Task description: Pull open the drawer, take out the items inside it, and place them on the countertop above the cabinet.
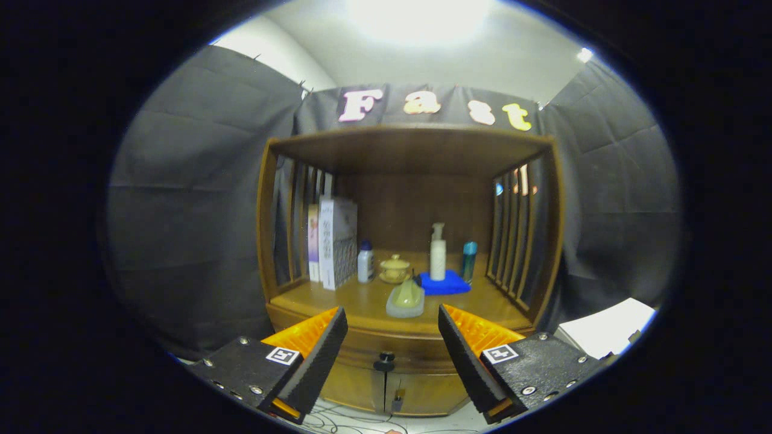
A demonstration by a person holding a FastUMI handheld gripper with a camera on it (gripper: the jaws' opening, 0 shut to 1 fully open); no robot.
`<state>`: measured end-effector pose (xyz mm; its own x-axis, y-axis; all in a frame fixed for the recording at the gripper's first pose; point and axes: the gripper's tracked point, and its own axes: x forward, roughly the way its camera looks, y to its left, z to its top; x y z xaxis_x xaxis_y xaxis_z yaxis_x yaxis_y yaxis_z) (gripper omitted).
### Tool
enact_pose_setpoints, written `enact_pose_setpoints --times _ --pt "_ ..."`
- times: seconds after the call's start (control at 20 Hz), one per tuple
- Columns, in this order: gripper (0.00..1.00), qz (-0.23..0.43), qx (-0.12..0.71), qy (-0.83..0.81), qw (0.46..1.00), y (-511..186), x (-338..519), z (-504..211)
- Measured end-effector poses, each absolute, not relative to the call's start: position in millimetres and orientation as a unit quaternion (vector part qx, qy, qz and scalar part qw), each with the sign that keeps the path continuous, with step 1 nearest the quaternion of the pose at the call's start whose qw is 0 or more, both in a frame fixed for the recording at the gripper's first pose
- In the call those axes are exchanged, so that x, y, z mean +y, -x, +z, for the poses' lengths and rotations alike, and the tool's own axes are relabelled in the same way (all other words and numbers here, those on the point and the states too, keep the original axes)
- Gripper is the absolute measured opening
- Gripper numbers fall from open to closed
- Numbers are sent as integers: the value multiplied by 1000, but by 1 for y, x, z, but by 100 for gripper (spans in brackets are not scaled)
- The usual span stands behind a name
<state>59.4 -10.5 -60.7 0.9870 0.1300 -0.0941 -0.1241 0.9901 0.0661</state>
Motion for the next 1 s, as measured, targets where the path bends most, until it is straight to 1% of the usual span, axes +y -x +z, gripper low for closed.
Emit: enact_pose_setpoints --times 0.1,0.25,0.4,0.6,1.0 --pt "94 59 26 -12 998 -43 -11 -40" --pt "94 9 20 42 999 -30 -22 -29" --pt "94 12 25 79 996 -30 -11 -27" --pt "94 29 26 85 996 -28 0 -26" --pt "94 24 21 72 997 -24 -8 -21"
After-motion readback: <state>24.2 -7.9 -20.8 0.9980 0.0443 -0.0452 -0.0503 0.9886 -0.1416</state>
